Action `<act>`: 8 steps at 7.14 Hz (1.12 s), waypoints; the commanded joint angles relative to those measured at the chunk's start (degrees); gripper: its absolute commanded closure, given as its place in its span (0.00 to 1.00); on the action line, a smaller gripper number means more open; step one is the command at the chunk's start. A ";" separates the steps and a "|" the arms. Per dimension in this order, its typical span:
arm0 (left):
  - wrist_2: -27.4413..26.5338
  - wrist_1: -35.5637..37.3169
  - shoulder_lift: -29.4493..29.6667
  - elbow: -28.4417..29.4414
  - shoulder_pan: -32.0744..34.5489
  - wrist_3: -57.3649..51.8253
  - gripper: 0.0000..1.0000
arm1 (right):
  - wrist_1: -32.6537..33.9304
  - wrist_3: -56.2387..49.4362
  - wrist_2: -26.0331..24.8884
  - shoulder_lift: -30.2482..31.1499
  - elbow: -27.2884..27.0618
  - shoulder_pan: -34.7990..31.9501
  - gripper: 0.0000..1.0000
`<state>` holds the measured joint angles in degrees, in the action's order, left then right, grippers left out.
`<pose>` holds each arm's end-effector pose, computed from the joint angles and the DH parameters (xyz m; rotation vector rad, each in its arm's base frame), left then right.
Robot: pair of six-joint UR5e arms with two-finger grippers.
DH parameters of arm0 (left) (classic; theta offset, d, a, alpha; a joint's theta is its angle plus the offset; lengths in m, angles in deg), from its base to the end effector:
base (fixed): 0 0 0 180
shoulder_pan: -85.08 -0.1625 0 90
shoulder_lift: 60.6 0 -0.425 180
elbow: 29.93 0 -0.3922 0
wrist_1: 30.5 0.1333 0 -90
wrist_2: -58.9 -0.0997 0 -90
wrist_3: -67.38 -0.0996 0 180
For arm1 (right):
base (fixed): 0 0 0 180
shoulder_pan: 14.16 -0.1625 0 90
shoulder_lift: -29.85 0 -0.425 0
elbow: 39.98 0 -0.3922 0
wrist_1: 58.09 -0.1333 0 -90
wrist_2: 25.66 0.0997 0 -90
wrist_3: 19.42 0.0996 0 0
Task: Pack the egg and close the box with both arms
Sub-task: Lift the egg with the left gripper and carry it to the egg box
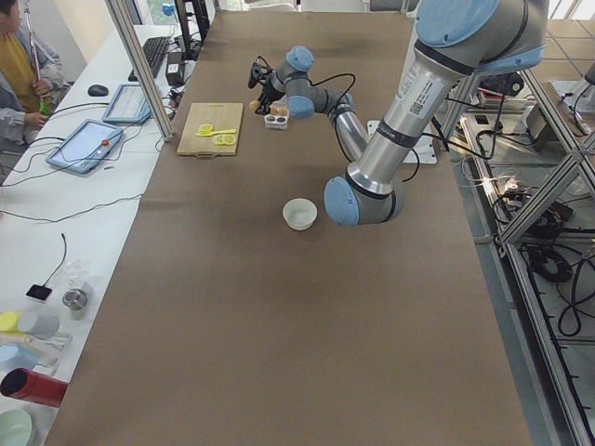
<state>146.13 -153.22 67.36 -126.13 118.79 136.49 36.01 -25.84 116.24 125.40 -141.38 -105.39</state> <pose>0.4743 -0.4825 0.1498 0.6532 1.1762 -0.2215 0.0646 -0.4493 0.6039 0.0888 -0.9022 -0.0981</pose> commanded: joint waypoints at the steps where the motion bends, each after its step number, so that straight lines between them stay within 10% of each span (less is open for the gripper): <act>1: -8.88 -19.33 1.75 11.50 -4.33 -5.37 1.00 | 0.04 0.27 0.14 0.52 0.24 0.00 0.00; 8: -26.49 -37.06 7.39 28.16 -15.15 -27.97 1.00 | 0.04 0.28 0.23 0.43 1.12 0.00 0.00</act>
<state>121.58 -189.26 74.32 -99.44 104.87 109.74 35.98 -25.57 116.41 125.60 -140.37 -105.38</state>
